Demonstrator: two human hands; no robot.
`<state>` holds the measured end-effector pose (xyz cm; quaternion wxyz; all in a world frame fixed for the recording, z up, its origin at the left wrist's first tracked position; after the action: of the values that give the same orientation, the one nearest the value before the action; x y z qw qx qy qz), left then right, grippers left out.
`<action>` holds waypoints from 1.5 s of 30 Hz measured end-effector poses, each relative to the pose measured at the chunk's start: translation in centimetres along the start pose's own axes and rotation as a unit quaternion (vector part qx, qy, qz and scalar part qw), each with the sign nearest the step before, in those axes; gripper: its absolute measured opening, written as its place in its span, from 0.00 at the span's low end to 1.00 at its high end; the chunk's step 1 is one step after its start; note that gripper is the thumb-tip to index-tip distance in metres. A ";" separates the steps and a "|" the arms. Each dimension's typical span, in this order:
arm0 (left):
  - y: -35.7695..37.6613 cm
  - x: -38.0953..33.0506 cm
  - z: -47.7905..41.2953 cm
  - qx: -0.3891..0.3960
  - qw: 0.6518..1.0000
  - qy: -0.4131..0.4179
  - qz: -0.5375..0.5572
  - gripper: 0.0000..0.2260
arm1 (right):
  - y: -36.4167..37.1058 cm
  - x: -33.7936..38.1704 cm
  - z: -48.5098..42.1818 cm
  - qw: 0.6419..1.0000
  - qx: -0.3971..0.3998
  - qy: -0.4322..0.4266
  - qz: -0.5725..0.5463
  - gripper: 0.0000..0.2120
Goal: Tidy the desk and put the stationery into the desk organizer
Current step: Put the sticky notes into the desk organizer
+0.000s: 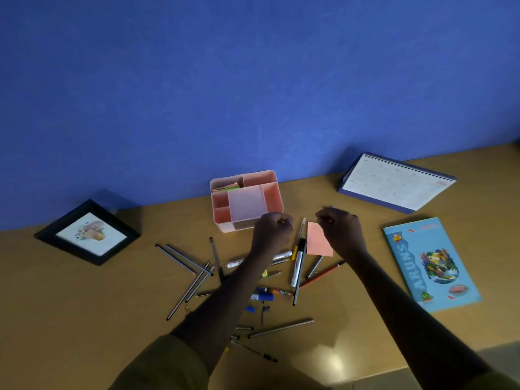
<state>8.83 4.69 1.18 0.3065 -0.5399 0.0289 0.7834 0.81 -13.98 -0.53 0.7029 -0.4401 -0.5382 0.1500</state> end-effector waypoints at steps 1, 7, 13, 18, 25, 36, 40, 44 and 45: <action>0.8 0.2 0.0 0.013 1.000 -0.005 -0.010 0.04 | -0.2 -0.5 0.4 1.000 0.003 0.015 0.003 0.07; 4.2 0.9 -0.2 0.038 0.982 0.042 -0.180 0.09 | -0.1 -3.1 2.6 0.997 0.036 0.068 0.026 0.08; 6.6 1.0 -1.0 0.049 0.929 0.113 -0.350 0.18 | 1.6 -4.7 3.9 0.984 0.103 0.095 0.110 0.08; 8.0 0.6 -2.2 0.062 0.864 0.180 -0.466 0.23 | 2.7 -5.2 4.9 0.969 0.149 0.079 0.183 0.11; 9.2 0.4 -3.9 0.093 0.798 0.204 -0.559 0.25 | 3.2 -5.6 4.9 0.971 0.139 0.075 0.178 0.14; 9.7 -0.3 -5.8 0.068 0.860 0.189 -0.470 0.18 | 3.7 -6.0 5.3 0.977 0.120 0.089 0.154 0.12; 9.5 -0.8 -6.0 0.059 0.900 0.177 -0.394 0.18 | 3.5 -5.9 5.2 0.979 0.122 0.086 0.137 0.13; 8.9 -1.2 -5.6 0.048 0.936 0.147 -0.317 0.14 | 3.0 -6.3 5.0 0.985 0.118 0.075 0.103 0.11; 8.6 -1.2 -5.5 0.044 0.943 0.139 -0.299 0.12 | 2.6 -6.3 4.9 0.988 0.105 0.067 0.096 0.09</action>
<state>9.26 -4.88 -2.53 0.5427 -0.6131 -0.0572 0.5713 -5.23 -14.58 -6.36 0.7621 -0.4228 -0.4265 0.2420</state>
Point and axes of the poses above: each hand's wrist, its own z-axis away from the middle knuckle, its own y-axis out of the palm, x = y × z, the point moved 1 cm from there along -z, towards the middle knuckle, and after that the axes turned 2 degrees about x, right-handed, at the moved point
